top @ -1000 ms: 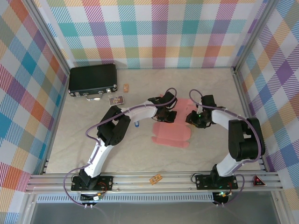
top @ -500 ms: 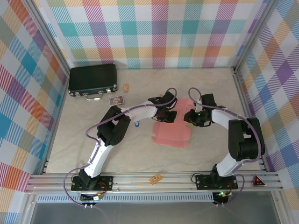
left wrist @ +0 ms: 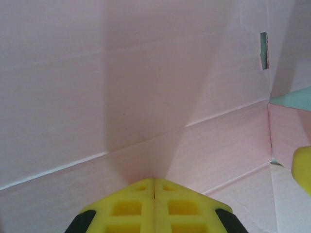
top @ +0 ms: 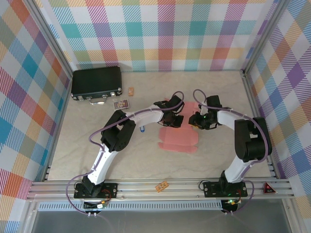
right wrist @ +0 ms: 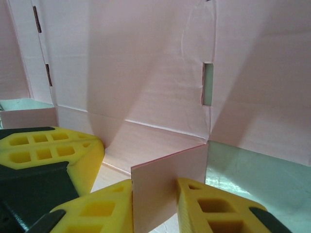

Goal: Fold the paper box

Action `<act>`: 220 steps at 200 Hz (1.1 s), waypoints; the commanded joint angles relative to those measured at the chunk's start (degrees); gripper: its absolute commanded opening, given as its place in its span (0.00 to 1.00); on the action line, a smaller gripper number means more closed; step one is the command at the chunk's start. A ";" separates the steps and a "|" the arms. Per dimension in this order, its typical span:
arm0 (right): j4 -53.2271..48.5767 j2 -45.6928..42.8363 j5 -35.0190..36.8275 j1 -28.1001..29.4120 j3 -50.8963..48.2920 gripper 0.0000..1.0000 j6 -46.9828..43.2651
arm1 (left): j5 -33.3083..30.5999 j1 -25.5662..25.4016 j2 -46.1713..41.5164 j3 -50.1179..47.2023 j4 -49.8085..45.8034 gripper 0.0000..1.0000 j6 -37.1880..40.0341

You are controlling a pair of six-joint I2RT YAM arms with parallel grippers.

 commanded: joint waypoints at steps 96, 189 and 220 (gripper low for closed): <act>-10.57 -5.31 4.82 0.54 9.66 0.34 -6.84 | -2.10 -0.34 -10.34 0.26 -7.55 0.12 0.91; -17.08 15.59 2.08 3.75 29.56 0.18 -9.59 | 1.20 -1.14 -19.61 -22.28 1.69 0.00 -6.12; -19.19 20.50 3.89 4.18 33.20 0.17 -8.61 | 1.54 -1.13 -19.16 -24.97 3.15 0.00 -7.08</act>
